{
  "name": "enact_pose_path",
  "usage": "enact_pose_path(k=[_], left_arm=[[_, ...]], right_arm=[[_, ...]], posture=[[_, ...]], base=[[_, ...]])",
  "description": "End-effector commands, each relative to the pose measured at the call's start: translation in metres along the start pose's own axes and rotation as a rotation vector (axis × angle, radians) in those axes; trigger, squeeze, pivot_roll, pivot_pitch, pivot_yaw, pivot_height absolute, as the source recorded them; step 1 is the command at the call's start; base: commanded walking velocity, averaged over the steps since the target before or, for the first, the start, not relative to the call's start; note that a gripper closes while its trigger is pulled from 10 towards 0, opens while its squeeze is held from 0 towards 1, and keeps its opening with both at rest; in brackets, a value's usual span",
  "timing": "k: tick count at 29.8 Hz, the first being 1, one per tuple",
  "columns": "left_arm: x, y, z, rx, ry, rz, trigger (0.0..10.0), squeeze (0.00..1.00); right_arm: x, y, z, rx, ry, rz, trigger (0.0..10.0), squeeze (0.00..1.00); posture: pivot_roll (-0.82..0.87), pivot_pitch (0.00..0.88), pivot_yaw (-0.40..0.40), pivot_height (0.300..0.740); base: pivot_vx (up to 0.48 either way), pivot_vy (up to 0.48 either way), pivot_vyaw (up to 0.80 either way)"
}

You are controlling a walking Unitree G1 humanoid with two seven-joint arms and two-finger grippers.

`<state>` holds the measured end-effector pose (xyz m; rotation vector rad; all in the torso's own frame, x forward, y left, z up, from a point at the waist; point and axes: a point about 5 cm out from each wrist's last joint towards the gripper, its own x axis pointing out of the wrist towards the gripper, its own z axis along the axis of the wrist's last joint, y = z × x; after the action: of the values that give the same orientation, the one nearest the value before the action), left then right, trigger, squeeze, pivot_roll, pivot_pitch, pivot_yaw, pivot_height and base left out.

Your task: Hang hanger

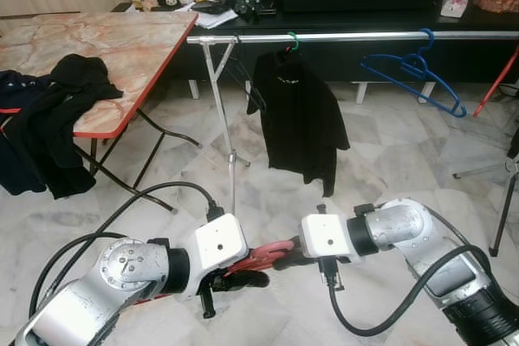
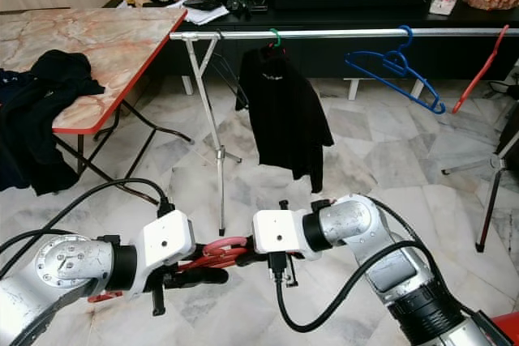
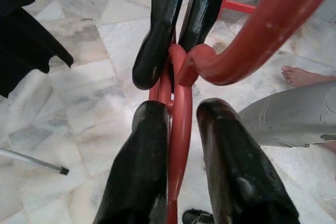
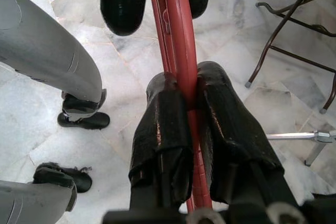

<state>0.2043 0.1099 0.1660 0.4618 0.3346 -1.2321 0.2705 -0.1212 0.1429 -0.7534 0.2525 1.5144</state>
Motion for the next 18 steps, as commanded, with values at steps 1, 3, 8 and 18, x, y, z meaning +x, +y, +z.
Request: enact_pose_path(k=[1,3,8,18], left_arm=[[0.0028,-0.0052,-0.0005,-0.005,0.006,-0.047,0.0,0.00],[0.0028,-0.0052,-0.0005,-0.005,0.006,-0.047,0.0,0.00],[0.0027,-0.0042,-0.0009,-0.001,0.009,-0.042,0.0,0.00],[0.0021,-0.0038,-0.0015,-0.001,0.012,-0.037,0.0,0.00]], right_arm=[[-0.0013,-0.0072,0.0129,-0.041,-0.041,-0.030,10.0,0.00],[-0.0012,-0.0072,0.0130,-0.042,-0.041,-0.030,10.0,0.00],[-0.0008,-0.0073,0.0125,-0.038,-0.042,-0.029,10.0,0.00],[0.0006,-0.0068,0.0107,-0.031,-0.042,-0.028,10.0,0.00]], posture=[[-0.02,0.053,0.053,0.740],[-0.02,0.053,0.053,0.740],[-0.02,0.050,0.051,0.740],[-0.02,0.049,0.051,0.740]], base=[[0.000,0.000,0.00],[0.000,0.000,0.00],[0.000,0.000,0.00],[0.000,0.000,0.00]])
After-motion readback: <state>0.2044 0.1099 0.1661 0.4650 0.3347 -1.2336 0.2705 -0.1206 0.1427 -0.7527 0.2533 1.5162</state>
